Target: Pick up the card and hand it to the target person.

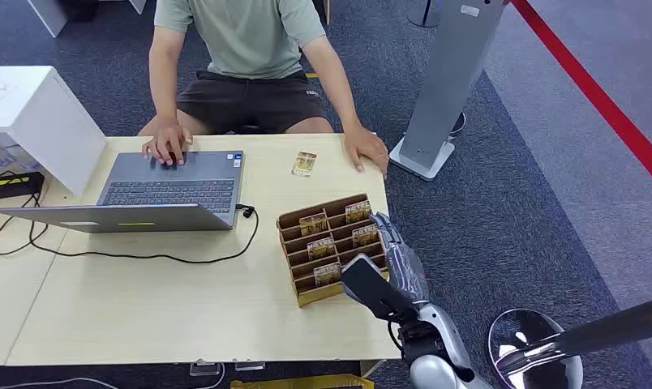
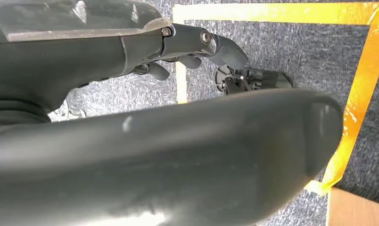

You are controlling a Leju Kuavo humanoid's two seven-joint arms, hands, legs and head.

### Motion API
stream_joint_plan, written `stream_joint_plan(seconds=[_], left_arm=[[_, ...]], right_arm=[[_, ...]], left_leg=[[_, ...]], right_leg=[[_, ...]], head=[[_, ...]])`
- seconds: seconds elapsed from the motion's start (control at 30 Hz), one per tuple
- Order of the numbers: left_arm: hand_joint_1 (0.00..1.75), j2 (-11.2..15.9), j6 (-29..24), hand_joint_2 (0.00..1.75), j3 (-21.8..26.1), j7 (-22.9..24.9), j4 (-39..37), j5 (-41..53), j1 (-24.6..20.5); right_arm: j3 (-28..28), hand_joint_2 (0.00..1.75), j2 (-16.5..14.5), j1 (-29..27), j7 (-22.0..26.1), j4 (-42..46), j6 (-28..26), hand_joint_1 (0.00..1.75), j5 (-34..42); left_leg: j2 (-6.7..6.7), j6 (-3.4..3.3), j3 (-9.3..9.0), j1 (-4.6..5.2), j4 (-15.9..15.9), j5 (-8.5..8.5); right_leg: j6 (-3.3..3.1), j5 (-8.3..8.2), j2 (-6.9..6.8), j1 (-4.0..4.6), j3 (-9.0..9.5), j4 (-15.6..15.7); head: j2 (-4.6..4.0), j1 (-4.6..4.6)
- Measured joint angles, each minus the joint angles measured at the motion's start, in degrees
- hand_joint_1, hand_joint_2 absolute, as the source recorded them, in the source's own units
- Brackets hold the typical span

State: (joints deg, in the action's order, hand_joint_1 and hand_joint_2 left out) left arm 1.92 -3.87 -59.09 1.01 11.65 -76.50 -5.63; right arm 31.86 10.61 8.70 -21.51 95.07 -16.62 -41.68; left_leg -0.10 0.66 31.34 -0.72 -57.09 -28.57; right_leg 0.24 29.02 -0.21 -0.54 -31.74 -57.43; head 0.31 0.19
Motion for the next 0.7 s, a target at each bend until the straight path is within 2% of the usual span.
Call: stream_joint_plan(seconds=[0.1, 0.2, 0.33, 0.43, 0.7], left_arm=[[0.00, 0.0, 0.3, 0.00, -0.2, 0.0, 0.0, 0.5, 0.0], [0.00, 0.0, 0.4, 0.00, -0.3, 0.0, 0.0, 0.6, -0.1], [0.00, 0.0, 0.4, 0.00, -0.3, 0.0, 0.0, 0.1, -0.3], [0.00, 0.0, 0.2, 0.00, -0.3, 0.1, 0.0, -0.4, -0.3], [0.00, 0.0, -0.2, 0.00, -0.3, 0.7, 0.0, -0.9, -0.3]], right_arm=[[0.5, 1.75, 0.0, 2.8, -3.6, -0.2, 4.1, 0.00, -4.7], [1.8, 1.75, 0.0, 7.6, -8.0, -1.0, 9.6, 0.12, -11.1], [4.2, 1.75, -0.7, 14.0, -10.9, -3.2, 14.0, 0.58, -16.0], [6.0, 1.75, -1.7, 17.3, -11.7, -5.0, 15.3, 0.75, -17.0], [9.3, 1.75, -3.3, 21.2, -12.7, -8.0, 16.5, 0.80, -16.1]], left_leg=[[0.00, 0.00, -0.01, 0.00, 0.0, 0.01], [0.00, 0.01, 0.00, 0.00, 0.0, 0.02], [0.00, 0.01, 0.00, 0.00, 0.0, 0.03], [0.00, 0.01, 0.02, 0.00, 0.0, 0.02], [-0.01, 0.01, 0.06, 0.00, 0.0, 0.02]], right_leg=[[0.00, -0.01, 0.00, 0.00, 0.02, 0.0], [0.00, -0.02, -0.01, 0.00, 0.03, 0.0], [0.00, -0.01, -0.02, 0.00, 0.03, 0.0], [0.00, -0.01, -0.03, 0.00, 0.01, 0.0], [0.00, -0.01, -0.03, 0.00, -0.01, 0.0]], head=[[0.00, -0.02], [0.00, -0.02], [0.00, -0.01], [0.00, -0.05], [0.00, 0.04]])
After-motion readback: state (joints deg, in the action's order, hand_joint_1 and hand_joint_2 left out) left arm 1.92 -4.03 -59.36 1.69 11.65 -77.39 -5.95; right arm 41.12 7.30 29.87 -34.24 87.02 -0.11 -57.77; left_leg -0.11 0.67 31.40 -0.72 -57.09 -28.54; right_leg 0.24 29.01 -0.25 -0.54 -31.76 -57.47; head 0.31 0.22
